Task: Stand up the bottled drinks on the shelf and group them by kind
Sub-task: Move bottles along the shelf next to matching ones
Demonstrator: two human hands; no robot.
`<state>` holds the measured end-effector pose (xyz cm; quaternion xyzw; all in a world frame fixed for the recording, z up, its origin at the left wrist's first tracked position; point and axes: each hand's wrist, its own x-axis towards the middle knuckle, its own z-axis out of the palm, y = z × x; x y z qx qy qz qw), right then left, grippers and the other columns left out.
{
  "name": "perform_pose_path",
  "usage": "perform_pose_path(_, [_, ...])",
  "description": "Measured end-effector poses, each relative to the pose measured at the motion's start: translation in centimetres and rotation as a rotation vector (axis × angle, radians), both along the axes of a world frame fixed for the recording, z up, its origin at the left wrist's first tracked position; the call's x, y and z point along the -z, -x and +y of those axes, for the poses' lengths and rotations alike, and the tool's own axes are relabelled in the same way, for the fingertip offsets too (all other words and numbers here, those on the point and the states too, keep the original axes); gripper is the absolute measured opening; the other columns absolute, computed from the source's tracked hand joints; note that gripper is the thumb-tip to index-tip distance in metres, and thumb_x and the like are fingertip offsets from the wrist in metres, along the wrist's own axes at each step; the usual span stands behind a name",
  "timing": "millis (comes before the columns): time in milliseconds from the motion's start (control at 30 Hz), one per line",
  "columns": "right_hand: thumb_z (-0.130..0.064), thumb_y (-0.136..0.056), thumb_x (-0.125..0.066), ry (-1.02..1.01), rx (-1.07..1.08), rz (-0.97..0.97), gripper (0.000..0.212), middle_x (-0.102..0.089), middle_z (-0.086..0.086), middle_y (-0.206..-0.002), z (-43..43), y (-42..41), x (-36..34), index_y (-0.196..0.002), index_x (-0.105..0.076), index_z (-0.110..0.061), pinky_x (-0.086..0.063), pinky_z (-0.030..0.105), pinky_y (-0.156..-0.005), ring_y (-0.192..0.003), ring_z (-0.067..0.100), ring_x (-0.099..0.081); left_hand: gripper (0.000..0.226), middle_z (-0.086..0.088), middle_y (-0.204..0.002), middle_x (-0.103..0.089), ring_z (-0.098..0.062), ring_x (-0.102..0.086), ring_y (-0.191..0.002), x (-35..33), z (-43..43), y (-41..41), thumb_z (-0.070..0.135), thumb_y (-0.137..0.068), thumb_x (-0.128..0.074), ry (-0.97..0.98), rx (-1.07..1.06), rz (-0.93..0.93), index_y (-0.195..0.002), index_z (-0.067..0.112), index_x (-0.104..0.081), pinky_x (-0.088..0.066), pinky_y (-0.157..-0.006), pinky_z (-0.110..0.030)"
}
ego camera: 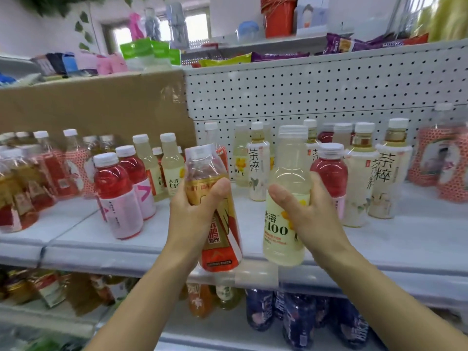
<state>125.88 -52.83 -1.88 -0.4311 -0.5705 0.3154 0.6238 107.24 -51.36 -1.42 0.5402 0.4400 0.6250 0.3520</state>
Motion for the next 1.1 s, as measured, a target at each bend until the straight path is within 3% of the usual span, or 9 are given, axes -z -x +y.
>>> perform_pose_path(267, [-0.038,-0.08,-0.079,0.053,0.093,-0.092,0.065,-0.058,-0.011,-0.11,7.8,2.5,0.3,-0.127,-0.037,-0.024,-0.05,0.037,-0.093,-0.101,0.007,-0.06,0.067,0.003,-0.107,-0.074,-0.016,-0.072,-0.097,0.1,3.9,0.9,0.054,-0.068,-0.08,-0.01,-0.004,-0.051,-0.126,0.028,-0.058,-0.057,-0.09,-0.046])
perform_pose_path(433, [-0.033,-0.081,-0.079,0.106,0.134,-0.116,0.076,-0.048,-0.015,-0.108,11.0,2.4,1.3,-0.137,-0.031,-0.016,-0.041,0.029,-0.089,-0.106,0.011,-0.051,0.061,0.003,-0.106,-0.073,-0.015,-0.072,-0.096,0.3,6.5,0.5,0.051,-0.068,-0.082,-0.004,0.002,-0.04,-0.12,0.029,-0.058,-0.059,-0.086,-0.043])
perform_pose_path(500, [-0.031,-0.082,-0.078,0.136,0.126,-0.142,0.079,-0.048,-0.008,-0.118,11.7,2.1,1.5,-0.141,-0.026,-0.017,-0.039,0.03,-0.091,-0.109,0.011,-0.049,0.063,0.004,-0.107,-0.073,-0.013,-0.072,-0.097,0.4,7.2,0.1,0.049,-0.068,-0.085,0.004,0.012,-0.043,-0.121,0.031,-0.057,-0.059,-0.082,-0.036])
perform_pose_path(600, [-0.023,-0.085,-0.076,0.137,0.128,-0.21,0.087,-0.045,-0.001,-0.134,12.0,1.7,1.9,-0.149,-0.017,-0.018,-0.038,0.041,-0.11,-0.122,0.013,-0.045,0.065,0.008,-0.108,-0.07,-0.008,-0.07,-0.097,0.8,7.6,-0.6,0.051,-0.064,-0.08,0.007,0.005,-0.01,-0.122,0.034,-0.054,-0.053,-0.075,-0.022])
perform_pose_path(733, [-0.02,-0.09,-0.071,0.079,0.17,-0.334,0.095,-0.027,-0.003,-0.159,9.7,1.3,2.1,-0.156,-0.003,-0.026,-0.024,0.03,-0.113,-0.143,0.014,-0.03,0.06,0.014,-0.104,-0.067,0.008,-0.066,-0.087,1.5,7.2,-1.7,0.05,-0.062,-0.077,0.0,0.029,0.005,-0.115,0.038,-0.051,-0.049,-0.066,-0.012])
perform_pose_path(800, [-0.021,-0.093,-0.067,0.025,0.181,-0.413,0.088,-0.025,-0.006,-0.159,8.2,1.2,1.9,-0.157,-0.007,-0.027,-0.02,0.022,-0.109,-0.144,0.011,-0.026,0.058,0.016,-0.099,-0.067,0.01,-0.066,-0.084,1.8,7.0,-2.2,0.047,-0.062,-0.078,-0.033,0.029,0.007,-0.112,0.037,-0.052,-0.051,-0.066,-0.011])
perform_pose_path(900, [-0.022,-0.096,-0.062,-0.084,0.196,-0.551,0.071,-0.027,-0.005,-0.159,6.0,1.1,1.6,-0.156,-0.025,-0.021,-0.017,0.019,-0.114,-0.146,0.008,-0.023,0.065,0.016,-0.104,-0.067,0.004,-0.066,-0.094,2.2,6.7,-2.5,0.049,-0.062,-0.08,-0.076,0.031,0.054,-0.119,0.035,-0.053,-0.055,-0.08,-0.02])
perform_pose_path(1000, [-0.02,-0.093,-0.065,-0.298,0.304,-0.563,0.048,-0.049,0.0,-0.144,4.0,0.2,2.0,-0.139,-0.054,-0.014,-0.035,0.034,-0.114,-0.136,0.013,-0.04,0.076,0.017,-0.111,-0.065,0.006,-0.064,-0.097,2.6,6.4,-2.5,0.05,-0.063,-0.079,-0.096,0.032,0.082,-0.13,0.031,-0.049,-0.053,-0.08,-0.016])
perform_pose_path(1100, [-0.021,-0.085,-0.07,-0.476,0.549,-0.491,0.046,-0.051,0.0,-0.131,2.7,-1.7,3.2,-0.128,-0.056,-0.012,-0.041,0.043,-0.104,-0.123,0.017,-0.044,0.088,0.02,-0.12,-0.059,0.005,-0.061,-0.104,3.3,6.1,-2.2,0.054,-0.062,-0.077,-0.069,0.035,0.14,-0.139,0.035,-0.039,-0.047,-0.082,-0.016])
